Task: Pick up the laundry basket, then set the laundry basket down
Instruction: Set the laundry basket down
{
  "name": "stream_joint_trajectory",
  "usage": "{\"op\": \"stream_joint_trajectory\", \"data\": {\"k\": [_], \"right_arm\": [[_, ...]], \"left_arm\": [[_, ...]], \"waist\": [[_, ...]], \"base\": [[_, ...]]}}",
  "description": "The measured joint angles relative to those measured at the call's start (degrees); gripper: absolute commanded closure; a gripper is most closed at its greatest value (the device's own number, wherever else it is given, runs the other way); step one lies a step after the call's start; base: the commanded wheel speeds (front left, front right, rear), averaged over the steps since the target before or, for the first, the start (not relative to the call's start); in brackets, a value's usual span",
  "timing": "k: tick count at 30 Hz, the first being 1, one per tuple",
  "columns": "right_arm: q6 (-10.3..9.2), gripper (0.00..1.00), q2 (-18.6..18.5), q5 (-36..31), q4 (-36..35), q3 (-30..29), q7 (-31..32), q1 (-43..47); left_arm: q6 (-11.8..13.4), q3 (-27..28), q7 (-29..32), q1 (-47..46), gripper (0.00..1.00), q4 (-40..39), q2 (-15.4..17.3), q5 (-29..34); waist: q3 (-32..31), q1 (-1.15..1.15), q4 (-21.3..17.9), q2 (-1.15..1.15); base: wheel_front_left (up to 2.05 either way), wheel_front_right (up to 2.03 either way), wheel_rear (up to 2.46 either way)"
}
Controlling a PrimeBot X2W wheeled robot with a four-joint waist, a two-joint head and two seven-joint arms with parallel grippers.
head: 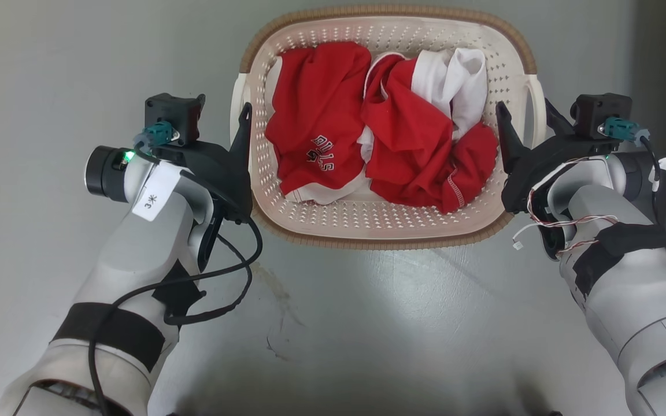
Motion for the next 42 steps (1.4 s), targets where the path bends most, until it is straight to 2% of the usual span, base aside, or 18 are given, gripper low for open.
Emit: {"op": "stream_joint_trajectory", "data": {"k": [20,42], "right_arm": [[0.01,0.0,0.2,0.0,-0.1,-0.1,-0.7,1.1],[0.0,0.0,0.6,0.0,-2.3,-1.5,-0.7,7.4]], "left_arm": [[0.3,0.2,-0.5,1.7,0.0,0.1,0.0,-1.8],[0.9,3.2,-0.5,8.1,0.0,-0.4,0.7,-2.4]], "waist": [[-5.7,0.0,0.0,0.0],[-18.3,-0.01,-0.8,-0.01]], "base": [[0.0,0.0,0.0],[0.0,0.0,0.0]]}}
